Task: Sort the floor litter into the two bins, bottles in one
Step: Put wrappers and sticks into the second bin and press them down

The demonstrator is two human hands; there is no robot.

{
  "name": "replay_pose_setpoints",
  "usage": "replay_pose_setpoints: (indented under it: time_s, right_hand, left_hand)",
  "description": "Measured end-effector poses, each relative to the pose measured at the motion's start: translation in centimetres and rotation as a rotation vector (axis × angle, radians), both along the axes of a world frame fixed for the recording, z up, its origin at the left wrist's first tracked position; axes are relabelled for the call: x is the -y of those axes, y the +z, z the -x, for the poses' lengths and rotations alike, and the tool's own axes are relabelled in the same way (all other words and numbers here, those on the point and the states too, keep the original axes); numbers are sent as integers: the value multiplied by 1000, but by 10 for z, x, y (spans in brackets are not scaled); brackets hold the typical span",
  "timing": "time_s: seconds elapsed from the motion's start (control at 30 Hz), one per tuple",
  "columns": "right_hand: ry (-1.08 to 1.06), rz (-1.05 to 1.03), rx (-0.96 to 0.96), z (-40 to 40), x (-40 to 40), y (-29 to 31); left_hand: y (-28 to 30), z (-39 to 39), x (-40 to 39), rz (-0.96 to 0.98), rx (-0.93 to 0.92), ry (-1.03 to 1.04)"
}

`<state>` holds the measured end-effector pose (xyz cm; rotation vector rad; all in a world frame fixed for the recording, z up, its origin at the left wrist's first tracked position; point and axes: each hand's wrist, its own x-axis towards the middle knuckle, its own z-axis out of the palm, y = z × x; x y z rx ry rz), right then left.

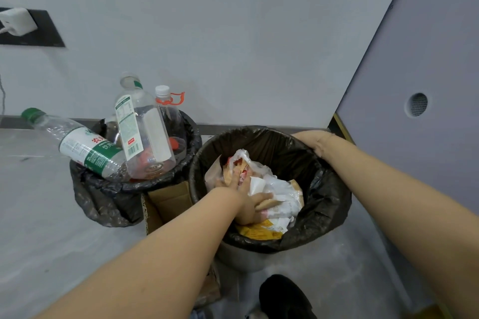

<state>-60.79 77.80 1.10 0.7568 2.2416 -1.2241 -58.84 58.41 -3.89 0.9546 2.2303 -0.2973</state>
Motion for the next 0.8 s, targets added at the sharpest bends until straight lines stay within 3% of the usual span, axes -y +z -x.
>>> replay_pose_setpoints:
  time_s: [0.07,0.13,0.23,0.37,0.53,0.8]
  right_hand:
    - [-7,-125,-18,-13,-3,-3]
    - [-175,-341,-350,-21,-14,-6]
    - [-313,-374,-723,-51,-10,9]
    - [-153,-289,-899,-79,32,38]
    - [-46,-267,-822,-85,66,46]
    - [402,-460,-463,-82,104,24]
  left_hand:
    - [0,2,3,-45,7,23]
    - [5,3,6,-130,29,67]
    - [18,1,13,-332,-16,127]
    - [43,-6,29,-516,-120,149]
    - [69,-21,59,-684,-245,295]
    - [64,-53,104,-1004,-326,483]
